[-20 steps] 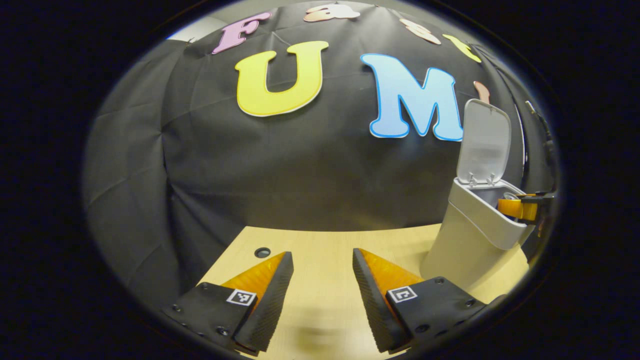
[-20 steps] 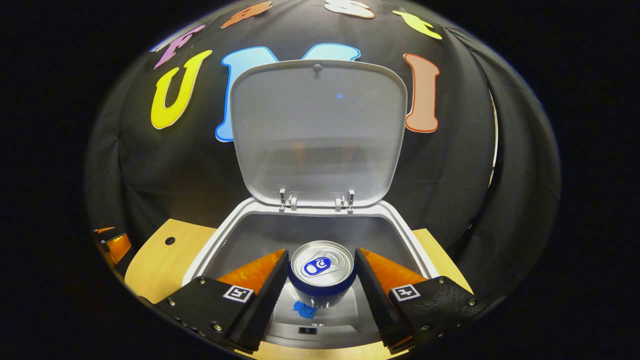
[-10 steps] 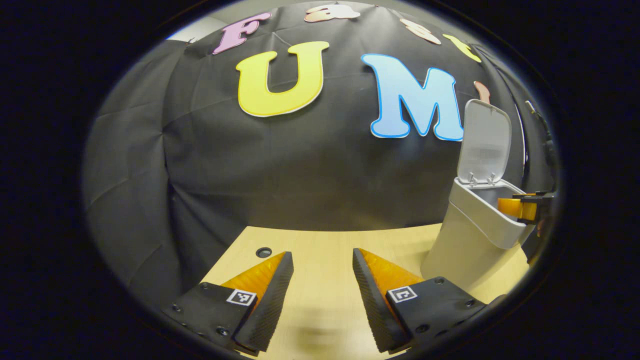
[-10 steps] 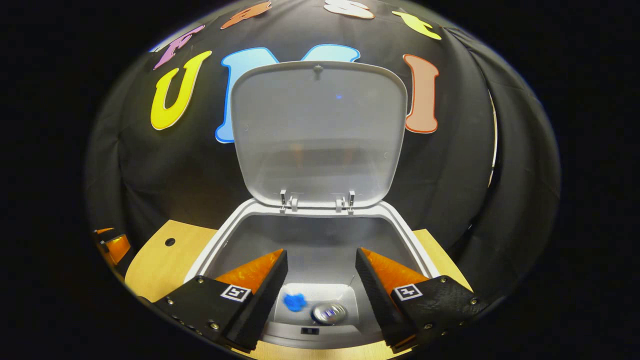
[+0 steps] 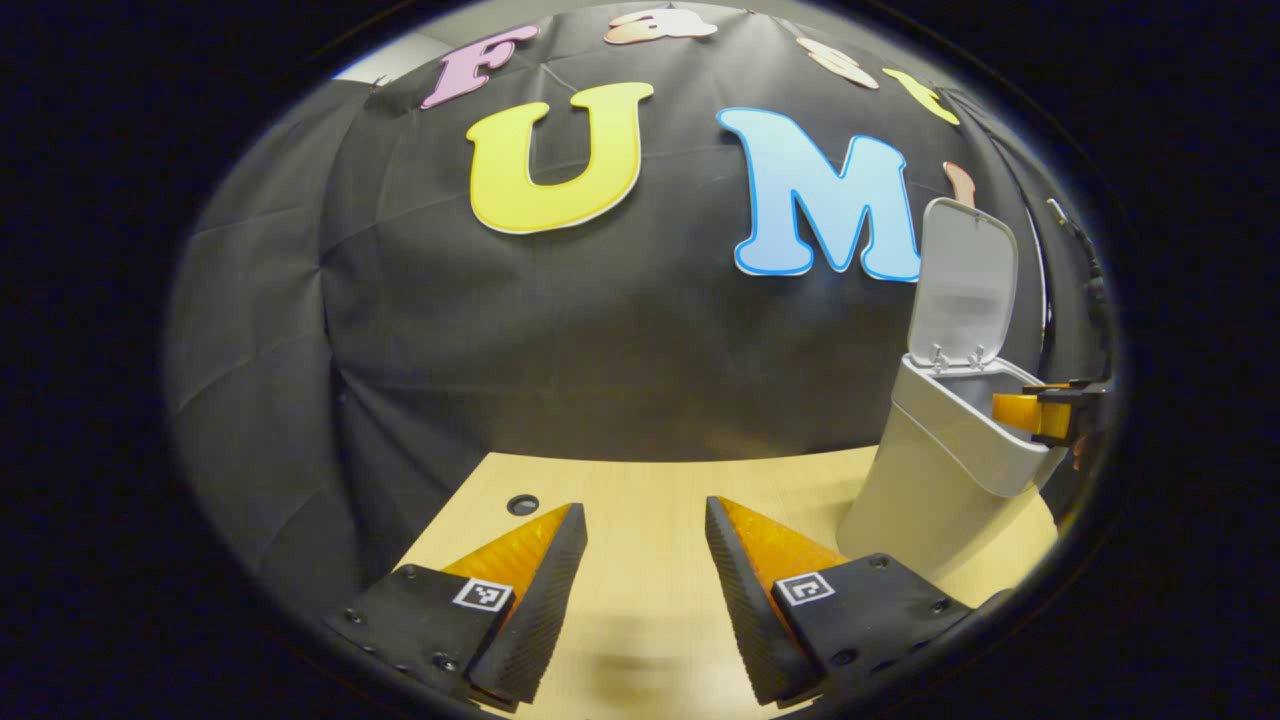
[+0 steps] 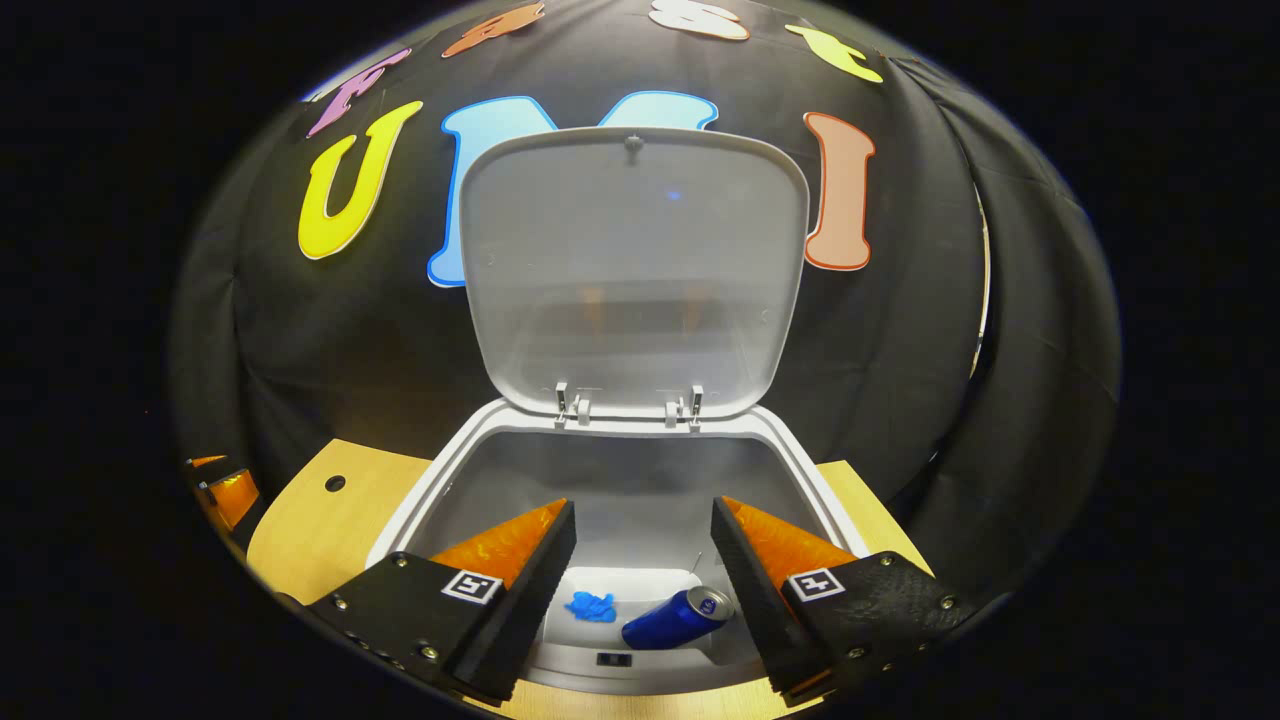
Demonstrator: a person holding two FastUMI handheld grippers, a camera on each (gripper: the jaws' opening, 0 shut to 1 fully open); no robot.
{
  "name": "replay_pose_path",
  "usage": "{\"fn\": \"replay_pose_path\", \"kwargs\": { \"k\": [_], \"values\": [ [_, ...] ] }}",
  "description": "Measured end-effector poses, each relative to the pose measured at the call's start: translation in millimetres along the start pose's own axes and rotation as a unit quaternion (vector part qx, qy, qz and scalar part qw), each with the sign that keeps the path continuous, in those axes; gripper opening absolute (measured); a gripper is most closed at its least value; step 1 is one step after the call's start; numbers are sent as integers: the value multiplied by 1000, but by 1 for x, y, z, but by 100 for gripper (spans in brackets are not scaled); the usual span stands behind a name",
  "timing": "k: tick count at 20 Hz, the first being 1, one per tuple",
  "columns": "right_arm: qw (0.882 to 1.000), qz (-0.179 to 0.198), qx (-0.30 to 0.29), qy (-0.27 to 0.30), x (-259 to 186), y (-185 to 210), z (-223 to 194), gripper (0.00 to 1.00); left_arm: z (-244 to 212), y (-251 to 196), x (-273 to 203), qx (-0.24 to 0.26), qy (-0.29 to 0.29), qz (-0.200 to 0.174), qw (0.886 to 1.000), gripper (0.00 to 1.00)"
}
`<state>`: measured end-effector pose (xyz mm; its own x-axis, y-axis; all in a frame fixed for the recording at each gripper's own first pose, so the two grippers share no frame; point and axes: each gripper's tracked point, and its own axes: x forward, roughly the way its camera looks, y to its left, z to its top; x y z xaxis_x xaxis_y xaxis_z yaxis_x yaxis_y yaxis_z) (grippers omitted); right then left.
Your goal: Press the lid of the desktop garbage bin to open it, pick up the crumpled paper on the desktop and throw it into the bin, then pick up the pop can on the desktop and drop it into the bin, and finally close the garbage bin lid.
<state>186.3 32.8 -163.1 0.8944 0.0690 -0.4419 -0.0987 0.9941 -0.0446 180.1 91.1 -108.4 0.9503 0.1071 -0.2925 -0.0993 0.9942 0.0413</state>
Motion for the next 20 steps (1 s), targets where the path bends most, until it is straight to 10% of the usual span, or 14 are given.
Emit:
{"fn": "replay_pose_path", "kwargs": {
  "k": [20],
  "values": [
    [986,14,6,-163,-43,18,176,88,6,5,-5,-7,-11,-8,1000,78]
  ]
}}
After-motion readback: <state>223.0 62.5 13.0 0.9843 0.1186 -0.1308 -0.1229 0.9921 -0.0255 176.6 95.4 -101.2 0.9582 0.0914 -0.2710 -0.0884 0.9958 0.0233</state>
